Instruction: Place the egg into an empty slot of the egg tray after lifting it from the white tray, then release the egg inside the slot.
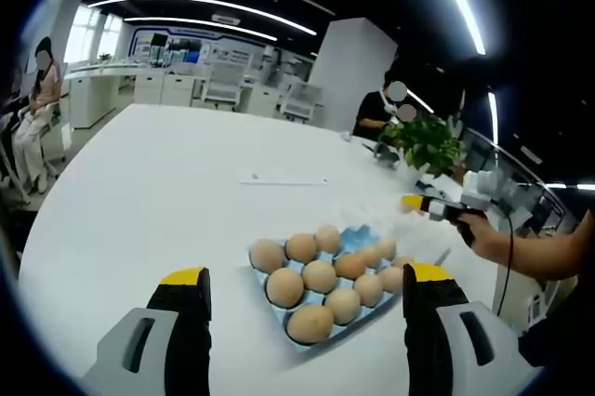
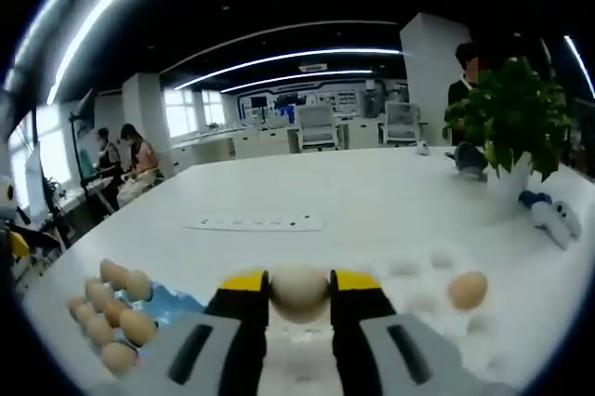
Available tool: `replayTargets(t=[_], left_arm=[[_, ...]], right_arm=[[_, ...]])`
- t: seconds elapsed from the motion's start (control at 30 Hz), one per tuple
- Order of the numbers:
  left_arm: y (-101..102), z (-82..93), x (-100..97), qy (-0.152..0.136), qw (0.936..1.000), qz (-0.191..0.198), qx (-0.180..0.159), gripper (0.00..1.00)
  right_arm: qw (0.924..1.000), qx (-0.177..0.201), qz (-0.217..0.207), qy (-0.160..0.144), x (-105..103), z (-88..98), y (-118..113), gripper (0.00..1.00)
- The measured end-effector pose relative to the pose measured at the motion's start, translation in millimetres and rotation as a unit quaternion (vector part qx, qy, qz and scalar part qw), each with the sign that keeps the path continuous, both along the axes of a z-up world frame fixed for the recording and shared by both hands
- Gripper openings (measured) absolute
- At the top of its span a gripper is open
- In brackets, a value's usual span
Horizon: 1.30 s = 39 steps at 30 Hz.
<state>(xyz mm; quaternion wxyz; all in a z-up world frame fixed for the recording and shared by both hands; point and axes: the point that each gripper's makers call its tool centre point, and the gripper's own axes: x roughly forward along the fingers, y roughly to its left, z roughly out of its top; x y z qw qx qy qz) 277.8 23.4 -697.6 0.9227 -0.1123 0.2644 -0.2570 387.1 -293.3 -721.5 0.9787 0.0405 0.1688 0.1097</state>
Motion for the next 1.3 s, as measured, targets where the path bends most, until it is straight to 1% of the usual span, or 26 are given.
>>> replayTargets(t=[0.1,0.2,0.4,0.57,0.93,1.1,1.23,1.3], left_arm=[[1.8,0.4,-0.1,0.0,1.0,0.002,0.0,0.85],[2.7,0.6,-0.3,-0.001,1.0,0.004,0.0,0.85],[2.4,-0.4,-1.5,0.0,1.0,0.004,0.0,0.85],[3.6,-0.4,-1.8,0.0,1.0,0.005,0.0,0.85],[4.2,-0.2,-1.3,-0.001,1.0,0.007,-0.002,0.85],[3.6,-0.1,-1.2,-0.001,1.0,0.006,-0.002,0.85],[4.8,-0.1,-1.3,-0.002,1.0,0.006,-0.001,0.85],[5.3,-0.3,-1.5,-0.001,1.0,0.007,0.0,0.85]], right_arm=[[0.9998,0.007,0.02,0.003,-0.4,0.0,15.7,0.25],[0.9994,0.005,0.033,0.006,0.1,-3.2,23.4,0.25],[0.9984,0.015,0.054,0.013,0.4,-7.6,42.0,0.25],[0.9966,0.018,0.077,0.021,-1.1,-12.7,61.3,0.25],[0.991,0.024,0.127,0.034,-6.0,-18.7,99.6,0.25],[0.9874,0.014,0.154,0.034,-5.5,-19.8,120.8,0.25],[0.985,0.014,0.168,0.038,-4.4,-22.7,131.8,0.25],[0.9836,0.015,0.174,0.045,-4.9,-26.1,135.7,0.25]])
